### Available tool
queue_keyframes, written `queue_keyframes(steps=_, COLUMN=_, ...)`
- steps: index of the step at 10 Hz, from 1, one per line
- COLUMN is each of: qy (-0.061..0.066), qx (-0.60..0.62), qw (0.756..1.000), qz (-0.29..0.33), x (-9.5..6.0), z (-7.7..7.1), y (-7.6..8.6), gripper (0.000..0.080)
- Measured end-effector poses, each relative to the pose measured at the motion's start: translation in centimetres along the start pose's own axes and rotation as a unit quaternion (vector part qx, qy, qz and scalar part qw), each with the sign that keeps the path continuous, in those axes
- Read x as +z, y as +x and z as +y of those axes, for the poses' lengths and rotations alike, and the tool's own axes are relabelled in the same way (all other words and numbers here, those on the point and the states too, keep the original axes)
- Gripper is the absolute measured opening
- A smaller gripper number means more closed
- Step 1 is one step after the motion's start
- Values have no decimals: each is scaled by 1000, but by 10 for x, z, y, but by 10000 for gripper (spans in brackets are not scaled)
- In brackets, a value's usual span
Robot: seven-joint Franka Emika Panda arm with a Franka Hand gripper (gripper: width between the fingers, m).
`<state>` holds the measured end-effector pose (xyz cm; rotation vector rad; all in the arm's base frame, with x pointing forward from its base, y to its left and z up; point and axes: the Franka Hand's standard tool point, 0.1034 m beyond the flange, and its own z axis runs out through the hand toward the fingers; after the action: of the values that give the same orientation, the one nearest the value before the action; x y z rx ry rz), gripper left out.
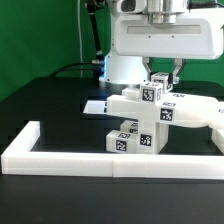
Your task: Assemble chair
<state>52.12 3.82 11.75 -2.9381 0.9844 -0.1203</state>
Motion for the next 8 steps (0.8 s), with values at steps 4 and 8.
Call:
queue_keyframes(steps=4, qy=4, qx=133, qw=991, qz=-3, x=0, z=-2, y=-1, gripper=290)
queue_keyframes(steps=8, qy=5, qx=133, qw=991, qz=-5, x=0, z=-3, y=-3, gripper=526)
